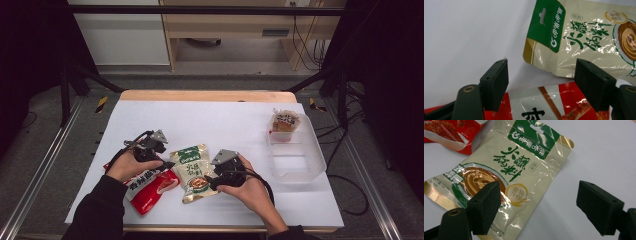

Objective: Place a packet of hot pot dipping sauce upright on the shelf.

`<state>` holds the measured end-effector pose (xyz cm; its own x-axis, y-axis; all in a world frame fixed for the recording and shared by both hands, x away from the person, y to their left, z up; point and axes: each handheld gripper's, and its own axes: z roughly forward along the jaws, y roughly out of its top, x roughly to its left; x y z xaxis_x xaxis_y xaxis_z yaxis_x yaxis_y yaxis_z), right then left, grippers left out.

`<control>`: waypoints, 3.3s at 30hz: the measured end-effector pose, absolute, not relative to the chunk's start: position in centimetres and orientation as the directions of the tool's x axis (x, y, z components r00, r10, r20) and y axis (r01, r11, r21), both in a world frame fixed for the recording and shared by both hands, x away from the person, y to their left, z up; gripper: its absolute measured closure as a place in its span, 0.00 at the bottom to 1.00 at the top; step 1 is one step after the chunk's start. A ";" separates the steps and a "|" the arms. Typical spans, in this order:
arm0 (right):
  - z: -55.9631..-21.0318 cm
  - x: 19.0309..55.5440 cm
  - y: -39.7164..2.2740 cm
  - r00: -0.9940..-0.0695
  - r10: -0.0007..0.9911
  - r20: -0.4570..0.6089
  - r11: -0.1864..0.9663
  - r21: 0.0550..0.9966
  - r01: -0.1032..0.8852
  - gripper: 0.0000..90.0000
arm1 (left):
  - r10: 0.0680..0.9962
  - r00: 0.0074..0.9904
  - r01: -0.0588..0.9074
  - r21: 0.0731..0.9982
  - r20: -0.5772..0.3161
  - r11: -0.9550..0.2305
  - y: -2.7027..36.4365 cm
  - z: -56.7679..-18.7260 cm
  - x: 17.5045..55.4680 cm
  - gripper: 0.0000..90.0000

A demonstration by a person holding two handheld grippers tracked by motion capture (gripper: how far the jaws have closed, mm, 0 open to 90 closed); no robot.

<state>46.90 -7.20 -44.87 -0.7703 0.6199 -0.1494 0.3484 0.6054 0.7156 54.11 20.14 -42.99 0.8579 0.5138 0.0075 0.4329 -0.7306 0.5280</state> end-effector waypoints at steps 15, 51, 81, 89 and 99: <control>-45.3 46.9 -7.3 -0.776 0.612 -0.150 0.617 0.704 0.350 0.22 | 0.543 0.838 0.483 0.528 -0.047 -0.699 19.0 -44.5 55.6 0.44; -41.9 47.4 -8.3 -0.768 0.612 -0.188 0.610 0.731 0.307 0.20 | 0.484 0.875 0.377 0.644 -0.011 -0.665 17.6 -38.7 52.8 1.00; -35.9 50.7 -8.3 -0.884 0.410 -0.226 0.777 0.594 0.208 0.49 | 0.331 0.939 0.192 0.657 0.093 -0.729 13.9 -33.2 50.2 1.00; -35.9 50.7 -7.7 -0.922 0.342 -0.180 0.803 0.566 0.188 0.89 | 0.329 0.940 0.191 0.658 0.091 -0.729 14.5 -32.9 50.1 1.00; -35.5 50.4 -7.2 -0.930 0.321 -0.178 0.812 0.557 0.173 1.00 | 0.350 0.934 0.217 0.665 0.072 -0.715 15.0 -33.9 50.3 0.91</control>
